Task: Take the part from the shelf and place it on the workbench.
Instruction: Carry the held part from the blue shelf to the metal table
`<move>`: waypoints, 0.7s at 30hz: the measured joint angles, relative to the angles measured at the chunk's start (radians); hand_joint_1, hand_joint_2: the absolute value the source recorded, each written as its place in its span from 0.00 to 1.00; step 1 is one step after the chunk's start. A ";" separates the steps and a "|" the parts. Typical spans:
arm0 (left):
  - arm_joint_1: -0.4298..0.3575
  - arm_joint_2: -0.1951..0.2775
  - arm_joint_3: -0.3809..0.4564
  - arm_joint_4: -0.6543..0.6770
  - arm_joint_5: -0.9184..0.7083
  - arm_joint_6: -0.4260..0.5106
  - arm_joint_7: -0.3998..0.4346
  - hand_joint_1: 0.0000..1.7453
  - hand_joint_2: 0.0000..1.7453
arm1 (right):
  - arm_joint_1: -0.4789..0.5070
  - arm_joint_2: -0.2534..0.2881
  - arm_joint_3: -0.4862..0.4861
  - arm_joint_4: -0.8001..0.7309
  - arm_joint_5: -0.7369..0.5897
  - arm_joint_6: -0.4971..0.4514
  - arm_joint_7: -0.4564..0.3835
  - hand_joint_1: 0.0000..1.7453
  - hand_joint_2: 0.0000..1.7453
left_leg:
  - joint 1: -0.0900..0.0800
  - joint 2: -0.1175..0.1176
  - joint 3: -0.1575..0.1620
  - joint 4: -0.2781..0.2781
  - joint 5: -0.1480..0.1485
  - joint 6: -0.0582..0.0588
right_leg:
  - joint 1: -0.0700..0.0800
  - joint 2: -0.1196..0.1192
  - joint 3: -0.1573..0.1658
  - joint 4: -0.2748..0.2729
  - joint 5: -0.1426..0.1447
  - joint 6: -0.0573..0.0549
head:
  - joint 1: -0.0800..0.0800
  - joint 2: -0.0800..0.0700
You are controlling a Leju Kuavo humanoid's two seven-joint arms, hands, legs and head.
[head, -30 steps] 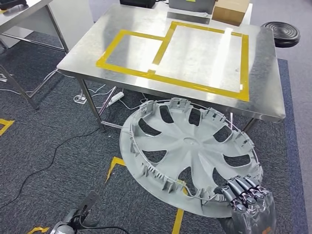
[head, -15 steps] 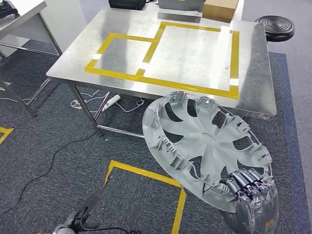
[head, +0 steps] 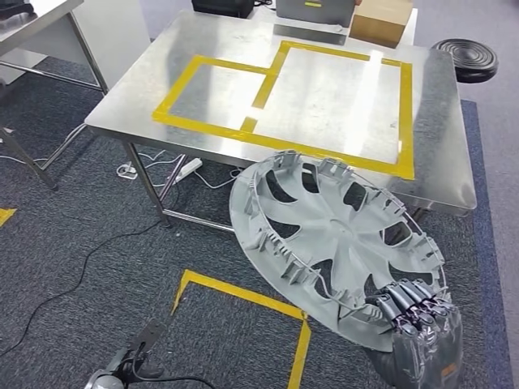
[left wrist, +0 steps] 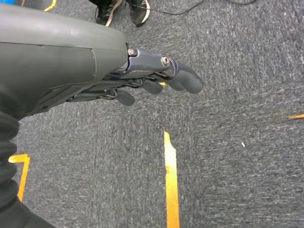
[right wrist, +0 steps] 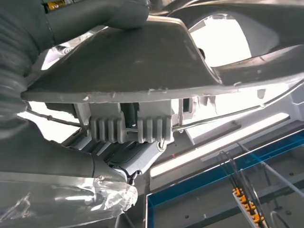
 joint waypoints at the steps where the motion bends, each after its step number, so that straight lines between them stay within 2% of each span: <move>1: 0.000 0.000 0.000 0.000 0.000 0.000 0.000 0.00 1.00 | -0.001 0.002 -0.003 0.001 -0.002 0.000 -0.005 1.00 1.00 | 0.001 -0.001 0.011 0.000 -0.007 -0.002 | -0.001 -0.001 0.022 -0.062 0.047 -0.001 | 0.000 0.000; 2: 0.000 -0.001 0.000 0.000 -0.001 0.000 0.000 0.00 1.00 | -0.002 0.004 -0.007 0.003 -0.003 0.000 -0.010 1.00 1.00 | 0.001 -0.002 0.020 0.000 -0.015 -0.006 | -0.001 -0.001 0.050 -0.128 0.084 -0.002 | 0.001 0.000; 3: -0.001 -0.001 0.000 0.000 -0.001 0.000 0.000 0.00 1.00 | -0.005 0.006 -0.011 0.003 -0.003 0.000 -0.013 1.00 1.00 | -0.001 -0.003 0.027 0.001 -0.022 -0.011 | -0.001 -0.001 0.078 -0.189 0.107 -0.004 | 0.001 0.000; 4: -0.001 -0.001 0.000 0.000 -0.001 -0.001 0.000 0.00 1.00 | -0.009 0.008 -0.014 0.004 -0.004 0.000 -0.016 1.00 1.00 | -0.002 -0.003 0.030 0.001 -0.026 -0.017 | 0.000 -0.001 0.096 -0.228 0.115 -0.008 | 0.001 0.000; 7: -0.003 -0.001 -0.001 0.000 -0.004 -0.001 0.000 0.00 1.00 | -0.018 0.016 -0.022 0.008 -0.006 0.000 -0.020 1.00 1.00 | -0.003 -0.003 0.031 -0.004 -0.032 -0.033 | 0.003 0.002 0.106 -0.245 0.102 -0.026 | -0.007 0.000; 9: -0.005 -0.002 -0.001 0.000 -0.006 -0.002 0.000 0.00 1.00 | -0.022 0.019 -0.028 0.011 -0.011 0.000 -0.020 1.00 1.00 | -0.003 -0.002 0.021 0.024 -0.050 -0.043 | -0.001 0.001 0.116 -0.250 0.095 -0.040 | -0.011 0.000; 11: -0.006 -0.003 -0.002 0.000 -0.006 -0.002 0.000 0.00 1.00 | -0.033 0.022 -0.033 0.015 -0.016 0.000 -0.020 1.00 1.00 | -0.004 -0.001 -0.034 0.127 -0.091 -0.050 | -0.003 0.000 0.127 -0.254 0.088 -0.052 | -0.016 0.000; 12: -0.006 -0.003 -0.002 0.000 -0.007 -0.003 0.000 0.00 1.00 | -0.040 0.023 -0.035 0.018 -0.017 0.000 -0.020 1.00 1.00 | -0.004 -0.001 -0.076 0.195 -0.112 -0.051 | -0.002 0.000 0.131 -0.254 0.084 -0.055 | -0.017 0.000; 13: -0.005 -0.003 -0.002 0.000 -0.007 -0.003 0.000 0.00 1.00 | -0.046 0.024 -0.036 0.022 -0.017 0.000 -0.020 1.00 1.00 | -0.004 -0.001 -0.114 0.249 -0.121 -0.052 | -0.002 0.001 0.136 -0.254 0.079 -0.057 | -0.017 0.000; 14: -0.004 -0.003 -0.002 0.000 -0.007 -0.003 0.000 0.00 1.00 | -0.049 0.025 -0.037 0.026 -0.017 0.000 -0.020 1.00 1.00 | -0.004 -0.001 -0.140 0.275 -0.112 -0.051 | -0.002 0.003 0.142 -0.254 0.074 -0.058 | -0.018 0.000; 15: -0.004 -0.003 -0.002 0.000 -0.008 -0.003 0.000 0.00 1.00 | -0.052 0.025 -0.038 0.031 -0.018 0.000 -0.019 1.00 1.00 | -0.004 -0.001 -0.148 0.264 -0.083 -0.049 | -0.002 0.004 0.150 -0.254 0.068 -0.058 | -0.018 0.000; 17: -0.004 -0.003 -0.002 0.000 -0.008 -0.003 0.000 0.00 1.00 | -0.056 0.025 -0.041 0.039 -0.019 0.000 -0.018 1.00 1.00 | -0.005 -0.001 -0.118 0.154 0.009 -0.043 | -0.002 0.006 0.169 -0.254 0.055 -0.053 | -0.019 0.000; 18: -0.004 -0.003 -0.002 0.000 -0.008 -0.003 0.000 0.00 1.00 | -0.060 0.026 -0.043 0.041 -0.019 0.000 -0.017 1.00 1.00 | -0.006 -0.001 -0.094 0.092 0.041 -0.039 | 0.000 0.007 0.176 -0.253 0.047 -0.048 | -0.019 0.000; 19: -0.005 -0.003 -0.002 0.000 -0.008 -0.003 0.000 0.00 1.00 | -0.063 0.026 -0.044 0.043 -0.019 0.000 -0.016 1.00 1.00 | -0.007 0.000 -0.076 0.046 0.055 -0.035 | 0.002 0.008 0.179 -0.253 0.042 -0.043 | -0.019 0.000; 21: -0.006 -0.003 -0.002 0.000 -0.008 -0.004 0.000 0.00 1.00 | -0.070 0.026 -0.045 0.045 -0.019 0.000 -0.014 1.00 1.00 | -0.010 0.000 -0.061 0.013 0.045 -0.026 | 0.005 0.009 0.183 -0.257 0.035 -0.032 | -0.018 0.000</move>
